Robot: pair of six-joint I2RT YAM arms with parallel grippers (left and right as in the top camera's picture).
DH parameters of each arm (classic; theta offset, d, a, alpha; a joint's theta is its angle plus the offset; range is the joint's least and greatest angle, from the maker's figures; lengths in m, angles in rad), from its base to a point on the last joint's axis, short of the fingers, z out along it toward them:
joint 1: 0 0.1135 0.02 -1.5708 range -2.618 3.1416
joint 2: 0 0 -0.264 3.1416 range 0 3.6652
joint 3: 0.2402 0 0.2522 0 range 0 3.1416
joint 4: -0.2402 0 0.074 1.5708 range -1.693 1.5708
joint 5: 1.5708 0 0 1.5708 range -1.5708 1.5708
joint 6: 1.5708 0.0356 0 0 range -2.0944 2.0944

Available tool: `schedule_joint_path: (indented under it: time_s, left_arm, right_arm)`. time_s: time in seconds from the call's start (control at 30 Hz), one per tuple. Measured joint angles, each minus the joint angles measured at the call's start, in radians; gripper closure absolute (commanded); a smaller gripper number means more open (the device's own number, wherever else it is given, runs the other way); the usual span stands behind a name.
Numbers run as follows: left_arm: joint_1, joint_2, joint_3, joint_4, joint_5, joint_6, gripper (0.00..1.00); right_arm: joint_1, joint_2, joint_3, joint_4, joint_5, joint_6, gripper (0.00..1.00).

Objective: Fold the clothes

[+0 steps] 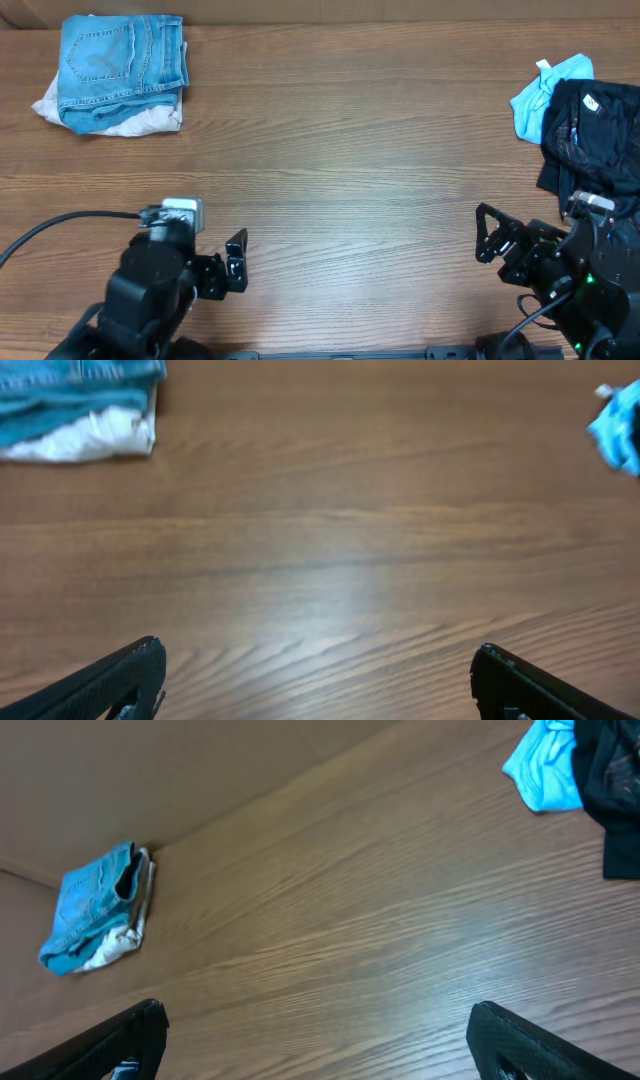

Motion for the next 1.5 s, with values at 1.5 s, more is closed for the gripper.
schedule_joint_path:
  time_s: [1.5]
  left_arm:
    - [0.000,0.045,-0.020,-0.001,0.000,0.000,0.00]
  right_arm:
    - [-0.006,-0.021,-0.008,-0.030,0.022,0.000,0.00]
